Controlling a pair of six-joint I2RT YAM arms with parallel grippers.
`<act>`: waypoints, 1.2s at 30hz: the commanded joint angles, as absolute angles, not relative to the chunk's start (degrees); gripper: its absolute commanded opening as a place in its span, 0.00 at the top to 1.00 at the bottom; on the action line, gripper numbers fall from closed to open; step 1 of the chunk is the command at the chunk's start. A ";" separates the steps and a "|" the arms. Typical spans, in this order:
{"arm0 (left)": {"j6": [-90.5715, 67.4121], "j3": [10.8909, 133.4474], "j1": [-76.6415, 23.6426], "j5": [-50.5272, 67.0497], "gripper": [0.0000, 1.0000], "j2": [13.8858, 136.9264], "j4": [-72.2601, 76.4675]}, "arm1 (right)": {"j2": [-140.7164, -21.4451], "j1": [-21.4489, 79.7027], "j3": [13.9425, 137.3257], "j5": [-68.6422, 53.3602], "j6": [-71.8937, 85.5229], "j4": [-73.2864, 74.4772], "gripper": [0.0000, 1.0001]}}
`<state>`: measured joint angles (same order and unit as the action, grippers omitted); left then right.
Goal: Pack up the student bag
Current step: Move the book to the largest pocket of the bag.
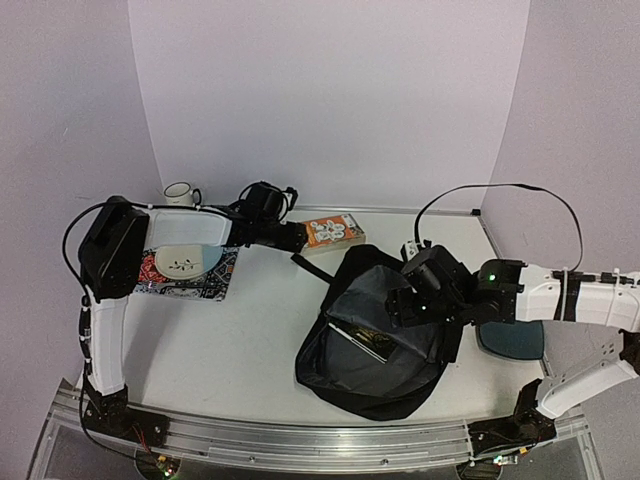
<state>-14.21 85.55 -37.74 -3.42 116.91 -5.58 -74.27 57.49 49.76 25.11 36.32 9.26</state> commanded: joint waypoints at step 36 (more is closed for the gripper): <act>14.99 111.16 -37.10 -11.83 1.00 143.49 -24.02 | -72.92 57.21 52.21 25.45 36.12 11.34 0.21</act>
